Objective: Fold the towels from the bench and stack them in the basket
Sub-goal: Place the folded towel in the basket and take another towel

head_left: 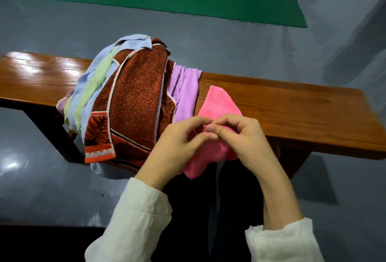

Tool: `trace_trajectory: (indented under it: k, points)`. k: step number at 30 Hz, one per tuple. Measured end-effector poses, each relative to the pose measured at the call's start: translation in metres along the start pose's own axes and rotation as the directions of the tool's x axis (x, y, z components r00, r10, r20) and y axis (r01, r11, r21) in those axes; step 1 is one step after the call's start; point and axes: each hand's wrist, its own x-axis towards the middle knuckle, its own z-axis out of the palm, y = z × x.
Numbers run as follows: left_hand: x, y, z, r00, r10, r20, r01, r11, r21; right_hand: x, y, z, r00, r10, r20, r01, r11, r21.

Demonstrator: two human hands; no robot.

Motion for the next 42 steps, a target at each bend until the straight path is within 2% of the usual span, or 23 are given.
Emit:
trace_trajectory:
  k: [7,10,12,14,17,19,22,26,29,31,34,37,39,42]
  points:
    - [-0.006,-0.020,-0.035,0.953,-0.049,-0.300,0.088,0.989,0.120,-0.007,0.003,-0.018,0.990,0.123,-0.064,-0.126,0.991,-0.040]
    - [-0.011,-0.031,-0.049,0.925,-0.086,-0.371,0.158,0.973,0.168,-0.007,0.004,-0.022,0.984,0.166,-0.064,-0.169,0.985,-0.038]
    - [-0.012,-0.033,-0.051,0.933,-0.093,-0.346,0.171,0.965,0.201,-0.006,0.004,-0.019,0.989,0.132,-0.066,-0.137,0.988,-0.066]
    - [-0.012,-0.027,-0.043,0.959,-0.082,-0.271,0.124,0.982,0.140,-0.005,0.003,-0.013,0.994,0.091,-0.054,-0.095,0.993,-0.070]
    - [-0.007,-0.008,-0.020,0.997,-0.036,-0.074,0.035,0.999,-0.010,-0.005,-0.002,-0.003,0.997,0.070,-0.015,-0.071,0.997,-0.030]
    - [-0.004,0.000,-0.006,1.000,-0.009,0.028,0.010,0.999,-0.036,-0.005,-0.003,0.000,0.997,0.079,-0.002,-0.079,0.996,-0.030]
    - [-0.003,-0.005,-0.004,1.000,-0.012,-0.007,0.013,0.995,0.103,-0.008,-0.001,-0.004,0.993,0.117,-0.002,-0.117,0.992,-0.053]
    - [-0.007,-0.018,-0.024,0.980,-0.061,-0.188,0.099,0.975,0.200,-0.012,0.008,-0.019,0.983,0.171,-0.061,-0.175,0.982,-0.077]
    - [-0.010,-0.028,-0.040,0.961,-0.076,-0.265,0.153,0.947,0.282,-0.013,0.009,-0.024,0.989,0.134,-0.064,-0.139,0.987,-0.077]
    - [-0.012,-0.026,-0.041,0.962,-0.097,-0.254,0.161,0.956,0.245,-0.011,0.008,-0.021,0.991,0.116,-0.063,-0.121,0.990,-0.074]
    - [-0.011,-0.010,-0.026,0.990,-0.043,-0.133,0.055,0.995,0.086,-0.009,0.006,-0.010,0.994,0.102,-0.024,-0.104,0.991,-0.079]
    - [-0.008,-0.001,-0.008,1.000,0.011,-0.023,-0.010,0.999,0.036,-0.008,0.003,-0.003,0.999,0.042,0.008,-0.041,0.995,-0.089]
    - [-0.006,0.000,-0.005,0.999,-0.019,-0.049,0.022,0.998,0.051,-0.009,0.001,-0.004,0.999,0.034,-0.004,-0.035,0.992,-0.121]
    - [-0.006,-0.006,-0.012,0.982,-0.042,-0.183,0.067,0.988,0.137,-0.011,0.004,-0.010,0.996,0.050,-0.077,-0.062,0.985,-0.162]
